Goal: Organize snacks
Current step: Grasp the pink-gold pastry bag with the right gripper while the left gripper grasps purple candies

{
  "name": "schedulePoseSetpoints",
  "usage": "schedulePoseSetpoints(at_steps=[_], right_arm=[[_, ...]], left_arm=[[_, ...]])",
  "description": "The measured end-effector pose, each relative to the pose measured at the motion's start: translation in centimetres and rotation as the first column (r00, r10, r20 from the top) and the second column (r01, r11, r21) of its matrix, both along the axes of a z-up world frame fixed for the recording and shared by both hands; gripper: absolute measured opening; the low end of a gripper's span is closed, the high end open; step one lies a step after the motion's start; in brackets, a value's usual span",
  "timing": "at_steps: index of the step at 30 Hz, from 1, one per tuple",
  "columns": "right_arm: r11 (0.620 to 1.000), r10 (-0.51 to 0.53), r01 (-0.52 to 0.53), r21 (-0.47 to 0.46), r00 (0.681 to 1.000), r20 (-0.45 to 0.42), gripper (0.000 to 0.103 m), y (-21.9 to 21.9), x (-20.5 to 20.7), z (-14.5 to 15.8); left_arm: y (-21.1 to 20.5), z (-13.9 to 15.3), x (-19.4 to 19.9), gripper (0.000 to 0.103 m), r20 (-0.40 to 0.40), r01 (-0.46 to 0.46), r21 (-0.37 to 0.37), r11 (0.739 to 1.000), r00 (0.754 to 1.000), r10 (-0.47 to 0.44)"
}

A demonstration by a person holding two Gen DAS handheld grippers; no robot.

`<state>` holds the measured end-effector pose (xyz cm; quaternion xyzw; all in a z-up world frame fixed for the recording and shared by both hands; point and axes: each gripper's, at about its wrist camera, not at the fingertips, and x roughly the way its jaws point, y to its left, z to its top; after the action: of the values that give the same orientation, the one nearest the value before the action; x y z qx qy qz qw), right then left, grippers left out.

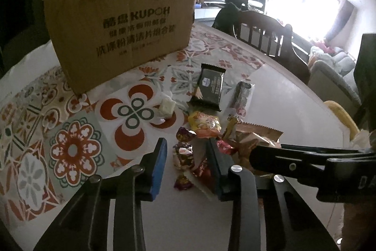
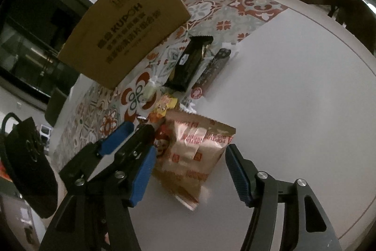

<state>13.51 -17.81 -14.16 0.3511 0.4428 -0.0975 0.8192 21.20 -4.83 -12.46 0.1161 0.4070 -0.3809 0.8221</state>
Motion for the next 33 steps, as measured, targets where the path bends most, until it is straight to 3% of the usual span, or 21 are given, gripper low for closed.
schedulePoseSetpoints(at_steps=[4, 7, 14, 33], right_arm=[[1.0, 0.012, -0.012, -0.012, 1.0, -0.004, 0.063, 0.0, 0.2, -0.2], [0.999, 0.035, -0.035, -0.023, 0.999, -0.012, 0.053, 0.1, 0.4, -0.4], [0.995, 0.074, -0.074, -0.063, 0.997, 0.007, 0.043, 0.4, 0.5, -0.2], [0.985, 0.141, -0.131, -0.112, 0.986, 0.088, 0.035, 0.5, -0.6, 1.5]], left_arm=[[0.1, 0.0, 0.3, 0.025, -0.031, -0.019, -0.013, 1.0, 0.999, 0.018], [0.2, -0.2, 0.6, 0.018, -0.053, -0.037, 0.0, 0.999, 0.998, 0.037], [0.2, -0.2, 0.2, 0.017, -0.044, -0.058, 0.024, 0.998, 0.997, 0.059], [1.5, 3.2, -2.6, 0.017, 0.034, -0.213, 0.009, 0.977, 0.976, 0.213]])
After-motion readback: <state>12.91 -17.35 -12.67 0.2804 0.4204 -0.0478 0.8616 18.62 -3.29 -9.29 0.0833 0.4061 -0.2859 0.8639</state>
